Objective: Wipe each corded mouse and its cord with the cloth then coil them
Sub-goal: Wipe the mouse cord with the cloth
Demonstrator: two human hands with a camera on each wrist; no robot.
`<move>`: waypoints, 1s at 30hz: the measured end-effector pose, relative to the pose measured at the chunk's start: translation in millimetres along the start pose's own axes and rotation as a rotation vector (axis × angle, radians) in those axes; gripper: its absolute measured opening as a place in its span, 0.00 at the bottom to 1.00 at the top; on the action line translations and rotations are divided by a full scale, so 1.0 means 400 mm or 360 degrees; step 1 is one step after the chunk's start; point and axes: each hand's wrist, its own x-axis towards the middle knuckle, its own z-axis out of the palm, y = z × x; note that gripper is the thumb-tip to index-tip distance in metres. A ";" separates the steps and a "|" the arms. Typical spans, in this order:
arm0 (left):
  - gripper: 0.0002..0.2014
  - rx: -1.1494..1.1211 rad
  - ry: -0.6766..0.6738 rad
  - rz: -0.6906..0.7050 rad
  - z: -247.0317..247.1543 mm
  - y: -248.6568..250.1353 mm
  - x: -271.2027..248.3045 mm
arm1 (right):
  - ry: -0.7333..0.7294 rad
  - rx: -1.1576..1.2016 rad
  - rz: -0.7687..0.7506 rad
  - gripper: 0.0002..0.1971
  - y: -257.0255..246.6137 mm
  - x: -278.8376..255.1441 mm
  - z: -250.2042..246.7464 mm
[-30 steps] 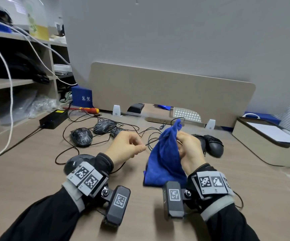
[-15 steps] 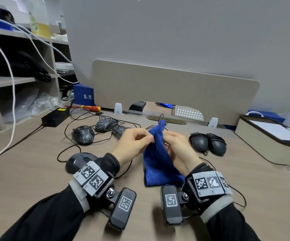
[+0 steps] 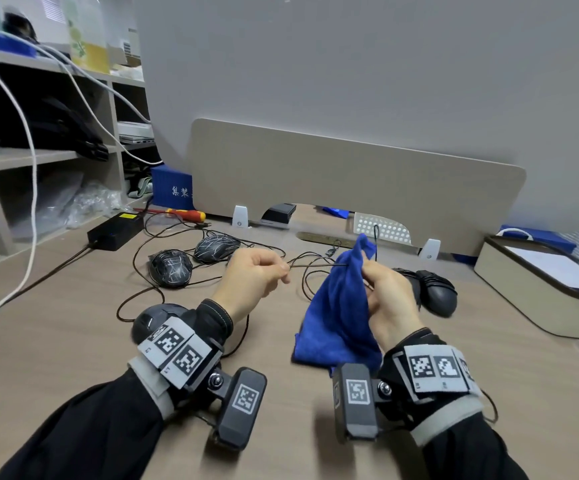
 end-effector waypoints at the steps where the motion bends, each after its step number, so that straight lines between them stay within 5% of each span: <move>1: 0.15 -0.0035 0.0050 -0.0006 -0.004 -0.001 0.003 | -0.0072 -0.0057 0.0003 0.10 0.003 -0.007 0.008; 5: 0.07 0.0087 -0.0046 0.0039 0.005 -0.006 0.001 | -0.0197 -0.0202 -0.0062 0.09 0.010 -0.029 0.029; 15: 0.04 0.0415 -0.0161 0.0428 0.026 -0.027 -0.007 | -0.0236 -0.0293 -0.0086 0.11 0.026 -0.071 0.070; 21: 0.09 0.0356 -0.0142 0.0325 0.026 -0.027 -0.005 | -0.0257 -0.0313 -0.0084 0.08 0.039 -0.071 0.076; 30: 0.10 0.0204 -0.0212 0.0231 0.010 0.001 -0.009 | 0.0194 0.0189 -0.0021 0.11 -0.016 -0.033 0.012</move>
